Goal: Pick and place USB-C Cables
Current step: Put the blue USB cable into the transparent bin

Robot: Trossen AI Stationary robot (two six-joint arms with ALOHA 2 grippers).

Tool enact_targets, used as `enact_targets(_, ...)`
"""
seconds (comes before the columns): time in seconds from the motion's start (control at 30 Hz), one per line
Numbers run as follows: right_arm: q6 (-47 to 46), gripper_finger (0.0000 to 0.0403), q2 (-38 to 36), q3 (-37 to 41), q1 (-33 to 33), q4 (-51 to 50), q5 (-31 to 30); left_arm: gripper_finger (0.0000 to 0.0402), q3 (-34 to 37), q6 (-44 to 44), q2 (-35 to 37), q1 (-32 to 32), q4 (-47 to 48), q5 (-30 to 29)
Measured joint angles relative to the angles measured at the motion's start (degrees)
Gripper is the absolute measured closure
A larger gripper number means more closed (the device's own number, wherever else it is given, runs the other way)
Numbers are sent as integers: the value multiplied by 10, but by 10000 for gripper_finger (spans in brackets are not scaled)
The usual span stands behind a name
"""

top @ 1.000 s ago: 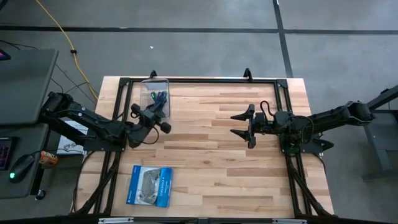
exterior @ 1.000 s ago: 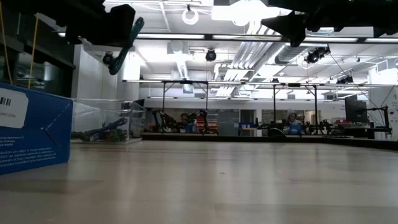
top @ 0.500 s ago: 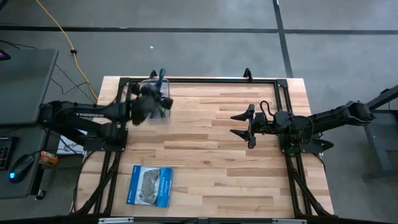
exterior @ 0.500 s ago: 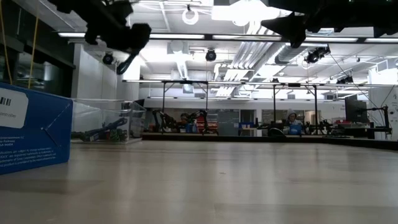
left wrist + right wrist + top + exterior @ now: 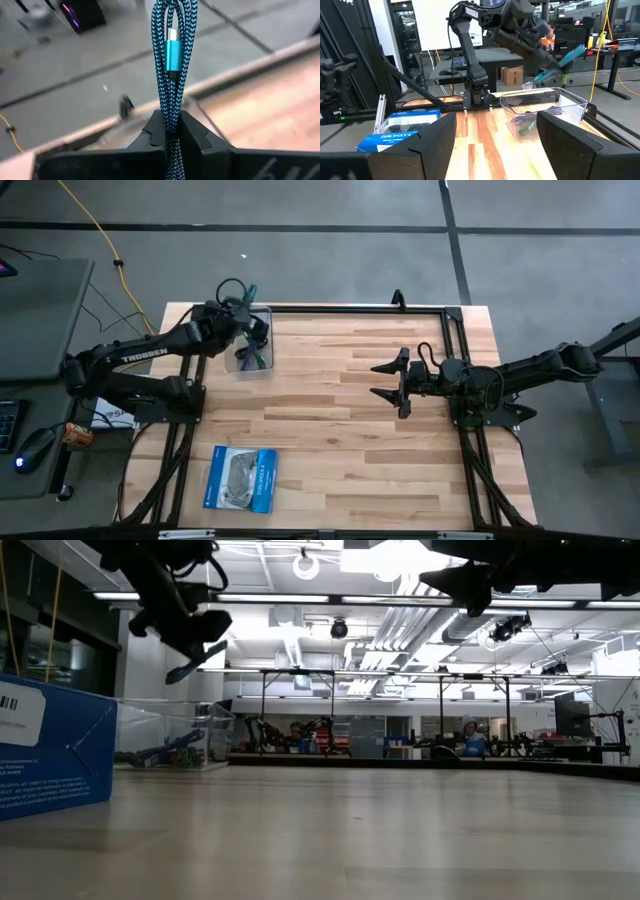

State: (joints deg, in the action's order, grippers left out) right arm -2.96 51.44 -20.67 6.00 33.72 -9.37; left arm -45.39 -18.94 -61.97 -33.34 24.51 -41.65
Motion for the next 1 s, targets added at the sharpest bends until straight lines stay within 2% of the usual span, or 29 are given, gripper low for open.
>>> enact_targets(0.17,-7,135,0,0,0,0,0,401,0,-54,-26,-42,73,70)
enact_targets(0.3,-7,135,0,0,0,4,0,401,0,-64,-61,-72,106,163)
enact_targets(0.47,-6,135,0,0,0,4,0,401,0,-74,-112,-95,126,213)
enact_targets(0.77,-6,135,0,0,0,4,1,401,0,-80,-184,-112,127,234)
enact_targets(1.0,-6,135,0,0,0,4,1,398,0,-82,-208,-114,125,232)
